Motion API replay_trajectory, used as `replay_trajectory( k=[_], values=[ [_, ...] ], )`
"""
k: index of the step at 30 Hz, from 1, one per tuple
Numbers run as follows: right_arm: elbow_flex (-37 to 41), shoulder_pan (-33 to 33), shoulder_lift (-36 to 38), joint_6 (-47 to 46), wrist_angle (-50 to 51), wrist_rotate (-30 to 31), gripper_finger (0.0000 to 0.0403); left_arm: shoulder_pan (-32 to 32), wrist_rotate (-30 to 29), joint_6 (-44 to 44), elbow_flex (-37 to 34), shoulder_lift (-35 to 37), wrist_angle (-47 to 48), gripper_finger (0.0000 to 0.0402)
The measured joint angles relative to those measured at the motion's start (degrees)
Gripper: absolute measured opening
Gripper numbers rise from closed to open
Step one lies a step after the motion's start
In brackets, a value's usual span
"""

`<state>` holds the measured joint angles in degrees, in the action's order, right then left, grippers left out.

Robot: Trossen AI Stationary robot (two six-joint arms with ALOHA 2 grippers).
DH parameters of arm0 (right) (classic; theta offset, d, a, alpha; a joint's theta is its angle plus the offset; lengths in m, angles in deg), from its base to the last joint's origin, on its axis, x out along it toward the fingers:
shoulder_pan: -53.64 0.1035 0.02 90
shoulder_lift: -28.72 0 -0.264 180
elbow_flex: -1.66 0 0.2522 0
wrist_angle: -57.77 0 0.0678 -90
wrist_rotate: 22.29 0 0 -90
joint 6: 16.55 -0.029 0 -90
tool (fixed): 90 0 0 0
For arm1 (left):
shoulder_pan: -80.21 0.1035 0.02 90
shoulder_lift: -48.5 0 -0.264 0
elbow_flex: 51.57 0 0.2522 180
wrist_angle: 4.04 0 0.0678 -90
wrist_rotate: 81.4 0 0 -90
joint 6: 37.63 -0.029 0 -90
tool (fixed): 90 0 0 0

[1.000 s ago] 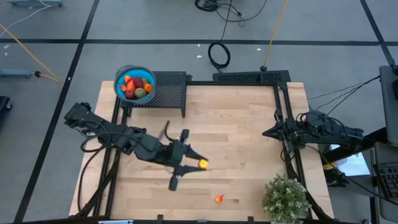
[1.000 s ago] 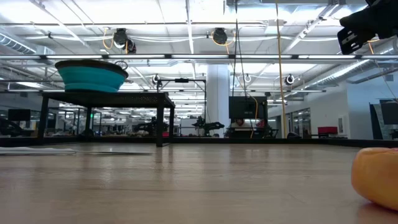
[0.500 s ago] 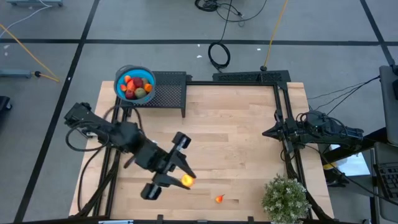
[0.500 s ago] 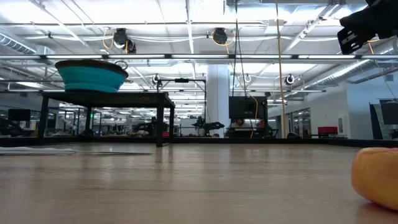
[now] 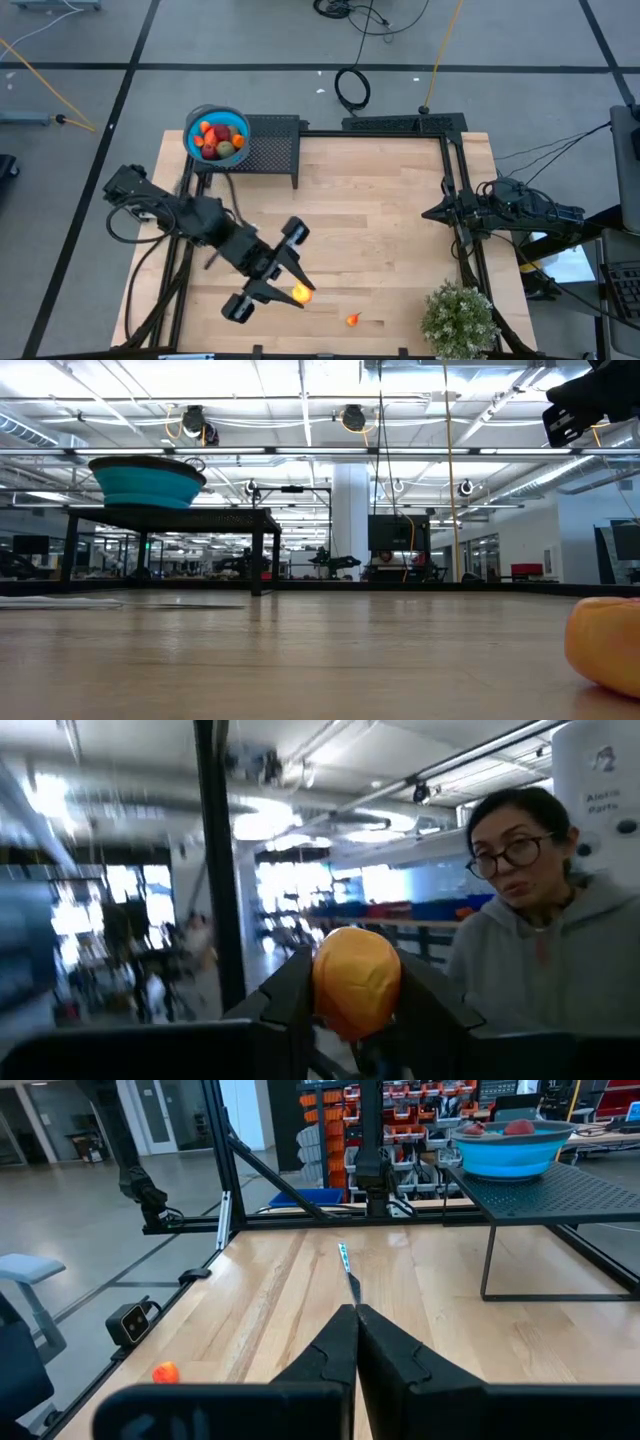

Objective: Pick & Place Fruit
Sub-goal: Put the peach into the blue strainer bowl on the shelf

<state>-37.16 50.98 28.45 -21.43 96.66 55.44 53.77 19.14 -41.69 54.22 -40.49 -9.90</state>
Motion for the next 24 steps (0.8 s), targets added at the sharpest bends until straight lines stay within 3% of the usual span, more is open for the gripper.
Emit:
replay_trajectory(
  k=[8,13,24],
  values=[
    [0.00,0.02,0.00,0.00,0.00,0.04,0.0000,0.27,-0.33,21.14,0.00,0.00,14.96,0.0113],
    [0.00,0.02,0.00,0.01,0.00,0.09,0.0000,0.92,-4.31,34.47,0.00,0.00,26.48,0.0113],
    [0.00,0.01,0.00,0.00,0.00,0.17,0.0000,6.28,-6.15,58.42,0.00,0.00,63.31,0.0113]
  ],
)
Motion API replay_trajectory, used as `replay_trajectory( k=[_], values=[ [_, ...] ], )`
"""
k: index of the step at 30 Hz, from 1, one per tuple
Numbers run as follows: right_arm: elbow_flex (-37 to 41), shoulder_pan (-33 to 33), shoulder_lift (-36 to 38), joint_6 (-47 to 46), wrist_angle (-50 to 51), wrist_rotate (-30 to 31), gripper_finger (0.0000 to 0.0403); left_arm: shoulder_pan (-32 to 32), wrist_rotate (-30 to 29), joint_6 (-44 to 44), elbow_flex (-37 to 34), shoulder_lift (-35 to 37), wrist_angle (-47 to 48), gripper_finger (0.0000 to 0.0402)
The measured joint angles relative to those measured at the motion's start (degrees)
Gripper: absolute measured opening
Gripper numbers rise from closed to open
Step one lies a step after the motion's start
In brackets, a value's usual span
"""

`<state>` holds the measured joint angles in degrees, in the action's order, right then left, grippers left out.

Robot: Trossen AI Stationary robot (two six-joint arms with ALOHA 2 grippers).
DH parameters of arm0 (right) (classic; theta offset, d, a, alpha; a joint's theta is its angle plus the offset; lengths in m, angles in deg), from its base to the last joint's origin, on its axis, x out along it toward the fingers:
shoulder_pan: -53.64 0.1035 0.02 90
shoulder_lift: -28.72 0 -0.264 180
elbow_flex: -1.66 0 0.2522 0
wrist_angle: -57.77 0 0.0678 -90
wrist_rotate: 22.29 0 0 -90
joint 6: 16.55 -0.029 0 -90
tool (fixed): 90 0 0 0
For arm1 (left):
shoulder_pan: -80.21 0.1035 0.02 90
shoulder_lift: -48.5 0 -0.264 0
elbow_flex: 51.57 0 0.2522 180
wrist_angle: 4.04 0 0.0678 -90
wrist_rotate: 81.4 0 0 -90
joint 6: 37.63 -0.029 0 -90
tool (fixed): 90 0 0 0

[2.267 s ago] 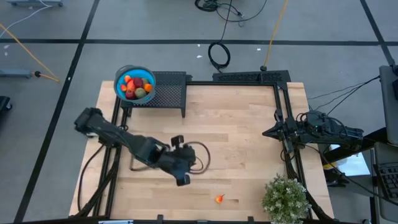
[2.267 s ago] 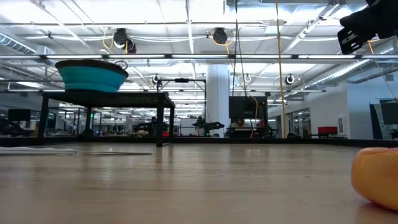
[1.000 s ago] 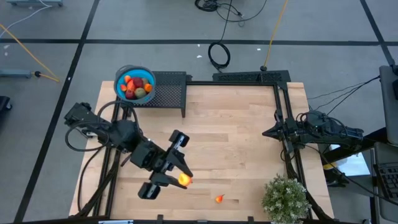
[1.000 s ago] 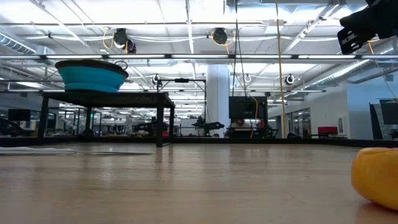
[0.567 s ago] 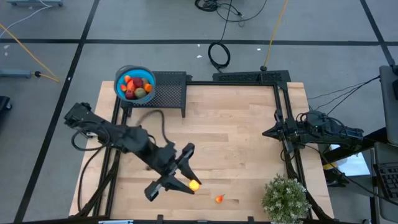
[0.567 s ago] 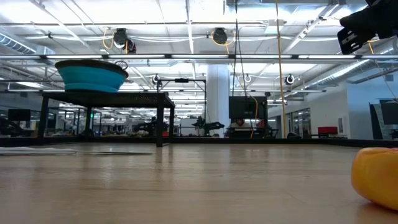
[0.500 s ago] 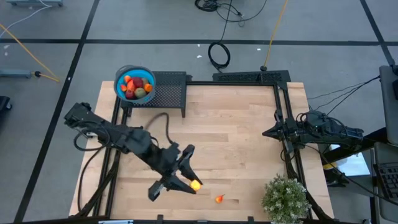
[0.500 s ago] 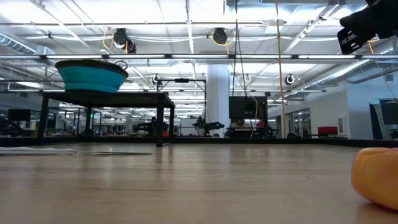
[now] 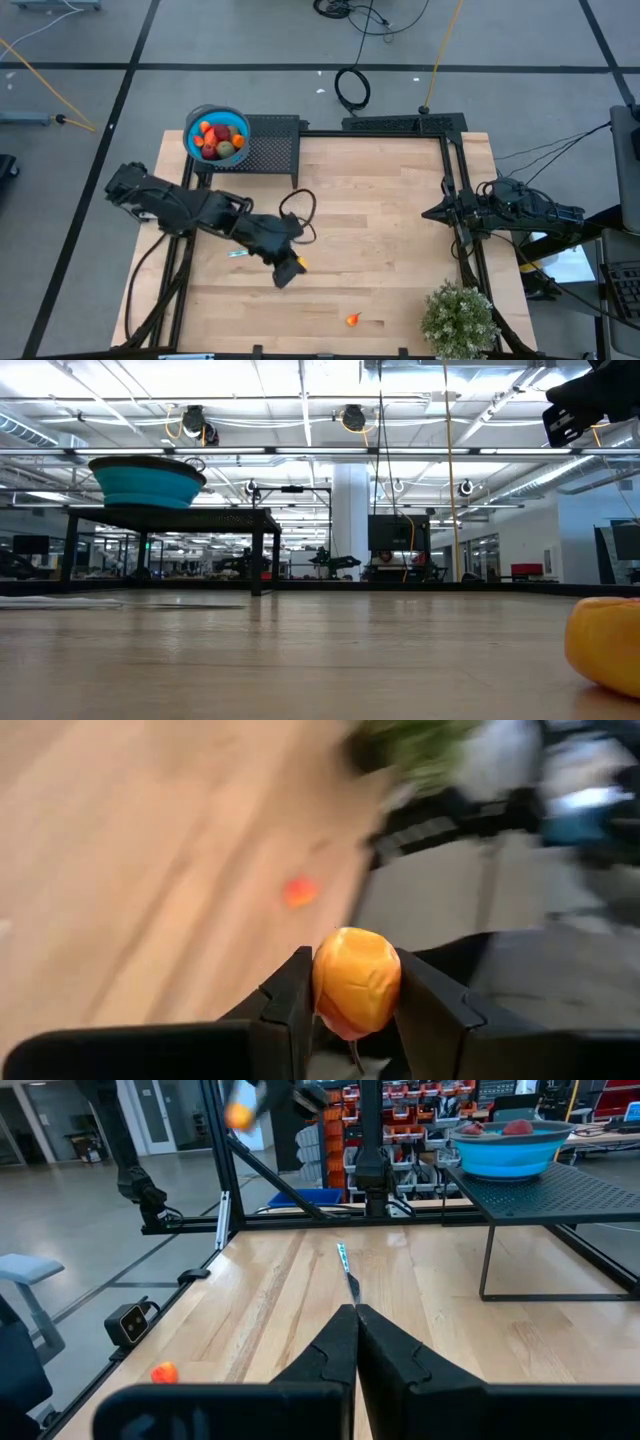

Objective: Pick & Place Fruit
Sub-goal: Put the peach into the blue strainer bowl on the shelf

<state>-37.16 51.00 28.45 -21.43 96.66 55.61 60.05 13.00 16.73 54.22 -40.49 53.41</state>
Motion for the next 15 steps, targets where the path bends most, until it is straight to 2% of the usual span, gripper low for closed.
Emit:
replay_trajectory(
  k=[4,8,15],
  values=[
    [0.00,0.00,0.00,0.00,0.00,0.02,0.0000,2.22,-0.02,1.84,0.00,0.00,10.78,0.0113],
    [0.00,-0.01,0.00,0.00,0.01,0.02,0.0000,4.32,-0.37,-1.41,0.00,0.00,18.67,0.0113],
    [0.00,-0.01,0.00,0.00,0.00,0.02,0.0000,7.20,-8.76,-11.24,0.00,0.00,32.35,0.0113]
  ],
)
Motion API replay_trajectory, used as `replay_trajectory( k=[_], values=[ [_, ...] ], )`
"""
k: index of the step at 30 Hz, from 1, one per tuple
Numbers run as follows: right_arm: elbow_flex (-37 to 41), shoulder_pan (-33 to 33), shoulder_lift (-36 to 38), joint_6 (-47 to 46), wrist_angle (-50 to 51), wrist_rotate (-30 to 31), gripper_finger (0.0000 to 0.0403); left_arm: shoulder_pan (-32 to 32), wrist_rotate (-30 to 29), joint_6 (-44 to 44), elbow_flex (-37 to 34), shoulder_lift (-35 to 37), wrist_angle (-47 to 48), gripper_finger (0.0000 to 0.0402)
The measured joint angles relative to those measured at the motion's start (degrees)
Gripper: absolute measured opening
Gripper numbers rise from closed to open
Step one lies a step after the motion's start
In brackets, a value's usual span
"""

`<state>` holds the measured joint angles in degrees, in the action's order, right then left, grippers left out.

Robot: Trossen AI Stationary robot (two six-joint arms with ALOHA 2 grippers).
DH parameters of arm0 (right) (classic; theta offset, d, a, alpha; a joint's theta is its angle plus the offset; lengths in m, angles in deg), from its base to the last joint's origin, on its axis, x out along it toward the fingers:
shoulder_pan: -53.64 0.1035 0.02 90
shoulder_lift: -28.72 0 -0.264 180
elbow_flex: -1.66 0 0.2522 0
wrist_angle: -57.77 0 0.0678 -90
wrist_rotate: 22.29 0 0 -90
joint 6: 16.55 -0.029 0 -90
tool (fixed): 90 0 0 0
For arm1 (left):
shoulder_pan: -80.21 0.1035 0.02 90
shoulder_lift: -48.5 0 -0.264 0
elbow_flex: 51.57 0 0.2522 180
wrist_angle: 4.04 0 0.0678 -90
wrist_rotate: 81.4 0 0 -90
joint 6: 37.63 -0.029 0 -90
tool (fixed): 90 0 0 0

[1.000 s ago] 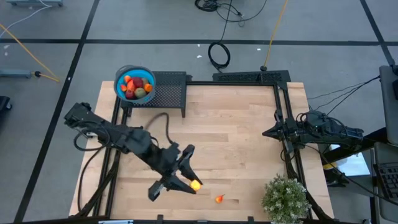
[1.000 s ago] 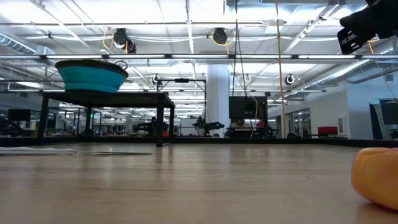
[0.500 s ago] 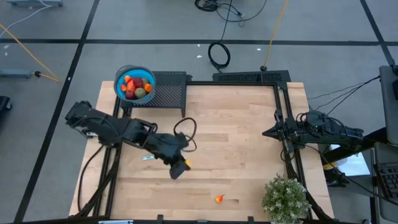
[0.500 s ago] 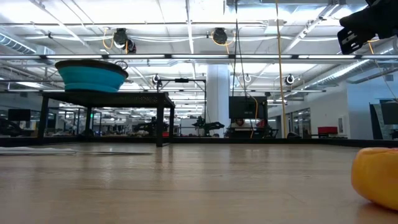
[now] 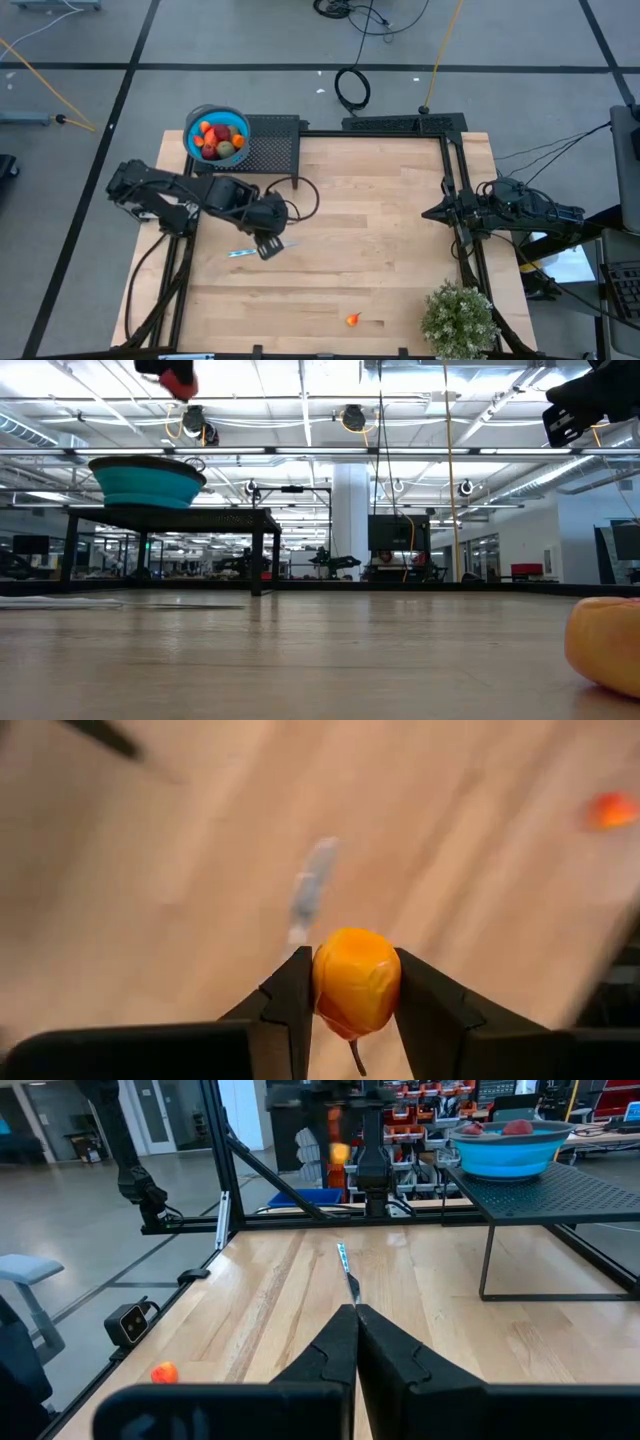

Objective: Pick & Place Fruit
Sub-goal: Put the peach into the blue strainer bowl on the shelf

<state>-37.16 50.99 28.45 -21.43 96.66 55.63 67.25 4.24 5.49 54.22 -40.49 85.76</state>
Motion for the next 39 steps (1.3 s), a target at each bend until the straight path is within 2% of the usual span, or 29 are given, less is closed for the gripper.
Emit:
replay_trajectory(
  k=[11,18,26,31,39],
  values=[
    [0.00,0.00,0.00,0.02,0.01,0.00,0.0000,4.49,-12.92,-17.83,-0.01,0.00,13.87,0.0113],
    [0.00,0.01,0.00,0.01,0.02,0.00,0.0000,9.46,-20.03,-29.12,-0.05,2.11,14.21,0.0113],
    [0.00,-0.01,-0.02,0.00,0.04,0.02,0.0000,20.66,-22.11,-34.30,0.00,9.50,13.45,0.0113],
    [0.00,0.00,-0.02,0.01,0.00,0.02,0.0000,28.97,-24.58,-34.21,0.01,14.17,12.60,0.0113],
    [0.00,-0.01,-0.02,0.00,0.00,0.02,0.0000,43.04,-24.72,-35.16,0.00,18.38,8.56,0.0113]
  ],
)
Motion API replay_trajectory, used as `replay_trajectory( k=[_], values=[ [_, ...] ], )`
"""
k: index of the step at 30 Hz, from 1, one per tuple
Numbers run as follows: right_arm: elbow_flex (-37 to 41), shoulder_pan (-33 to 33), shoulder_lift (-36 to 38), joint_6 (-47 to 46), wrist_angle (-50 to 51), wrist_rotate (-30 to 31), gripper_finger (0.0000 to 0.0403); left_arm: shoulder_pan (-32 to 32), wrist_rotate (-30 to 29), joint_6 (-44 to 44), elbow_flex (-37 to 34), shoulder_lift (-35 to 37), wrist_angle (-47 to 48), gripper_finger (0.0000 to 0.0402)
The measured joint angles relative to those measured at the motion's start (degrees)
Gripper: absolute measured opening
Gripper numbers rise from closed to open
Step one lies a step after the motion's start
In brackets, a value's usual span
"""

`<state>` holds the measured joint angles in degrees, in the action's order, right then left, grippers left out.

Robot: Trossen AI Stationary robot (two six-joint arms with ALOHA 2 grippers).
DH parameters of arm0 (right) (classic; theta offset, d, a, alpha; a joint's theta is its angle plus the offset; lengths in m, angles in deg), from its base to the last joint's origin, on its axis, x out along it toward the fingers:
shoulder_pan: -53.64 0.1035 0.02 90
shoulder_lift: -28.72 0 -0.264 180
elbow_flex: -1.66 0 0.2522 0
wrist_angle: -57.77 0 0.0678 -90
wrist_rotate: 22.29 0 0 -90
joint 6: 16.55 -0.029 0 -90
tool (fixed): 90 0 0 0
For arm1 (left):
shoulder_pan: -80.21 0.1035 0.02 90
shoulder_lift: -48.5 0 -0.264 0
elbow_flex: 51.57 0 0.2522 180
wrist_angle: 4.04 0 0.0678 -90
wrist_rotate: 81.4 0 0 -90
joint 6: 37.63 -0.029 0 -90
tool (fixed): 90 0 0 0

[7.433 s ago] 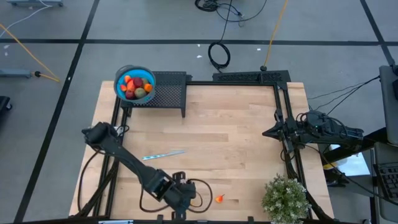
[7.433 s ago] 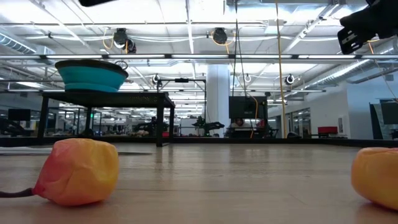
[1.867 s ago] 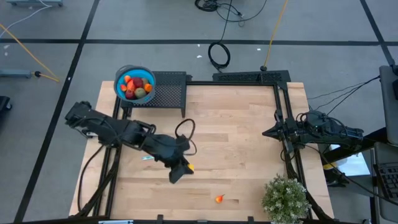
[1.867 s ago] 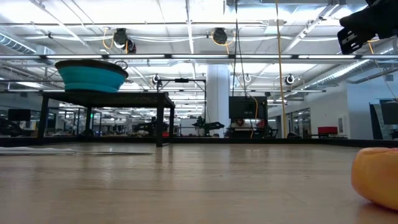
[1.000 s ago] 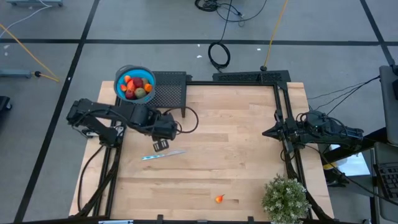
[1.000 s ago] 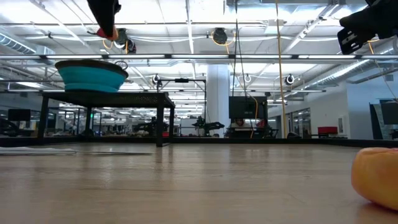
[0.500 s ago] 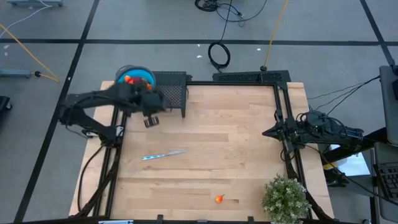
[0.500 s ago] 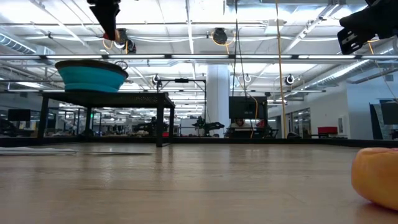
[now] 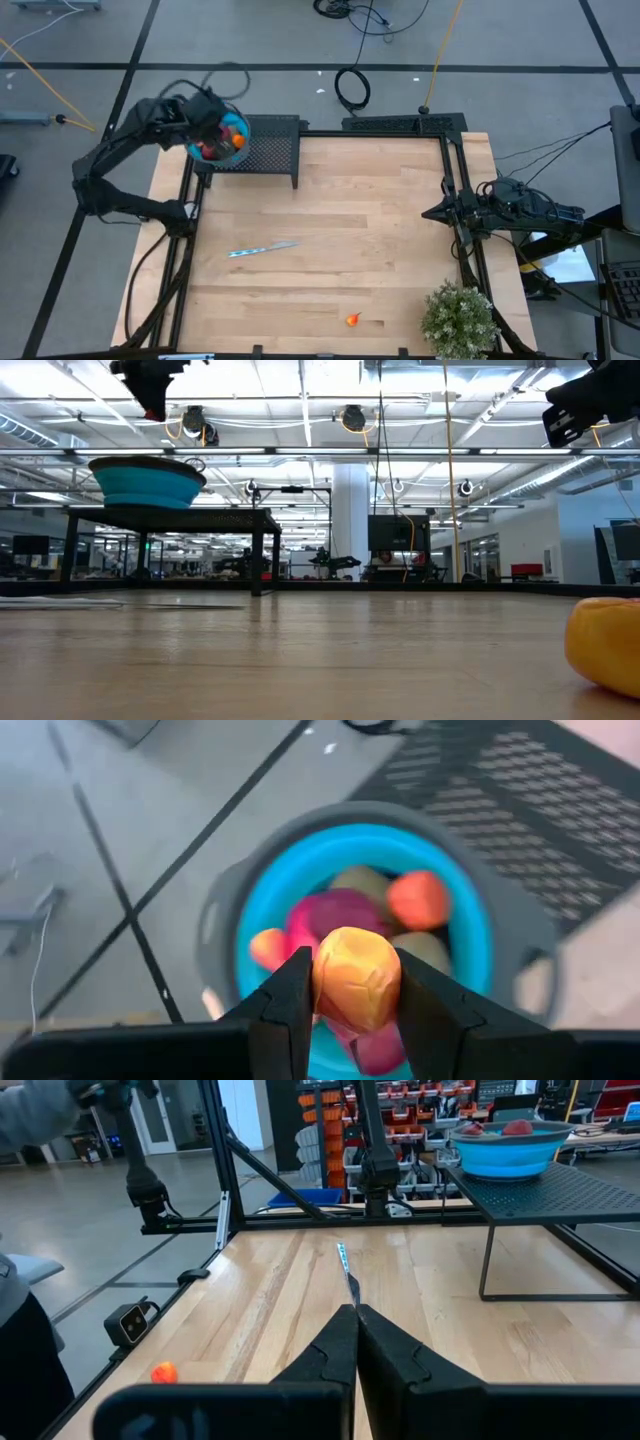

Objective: Pick & Place Fruit
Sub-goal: Put the peach into the blue strainer bowl on the shelf

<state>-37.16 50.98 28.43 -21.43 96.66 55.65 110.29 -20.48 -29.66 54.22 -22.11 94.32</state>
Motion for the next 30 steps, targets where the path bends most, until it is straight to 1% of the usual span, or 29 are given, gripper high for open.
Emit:
replay_trajectory(
  k=[4,6,11,16,19,30],
  values=[
    [0.00,0.00,0.00,0.00,0.00,0.00,0.0000,6.99,0.11,-0.52,0.00,-0.14,-2.21,0.0113],
    [0.00,0.01,0.00,0.00,0.00,0.00,0.0000,10.52,1.19,-1.23,0.00,-0.43,-3.25,0.0113],
    [0.00,0.00,0.00,0.00,0.00,0.00,0.0000,18.76,9.27,-1.79,-0.02,-2.04,-7.41,0.0113],
    [0.00,0.01,0.00,0.00,0.00,0.00,0.0000,25.34,13.69,-1.79,0.00,-4.31,-8.20,0.0113],
    [0.00,0.02,0.00,-0.02,-0.02,0.00,0.0000,27.41,15.10,-1.67,-0.02,-5.94,-8.26,0.0113],
    [0.00,0.02,0.00,0.00,-0.02,0.00,0.0000,28.58,15.88,-1.73,-0.04,-14.08,-7.71,0.0113]
  ],
)
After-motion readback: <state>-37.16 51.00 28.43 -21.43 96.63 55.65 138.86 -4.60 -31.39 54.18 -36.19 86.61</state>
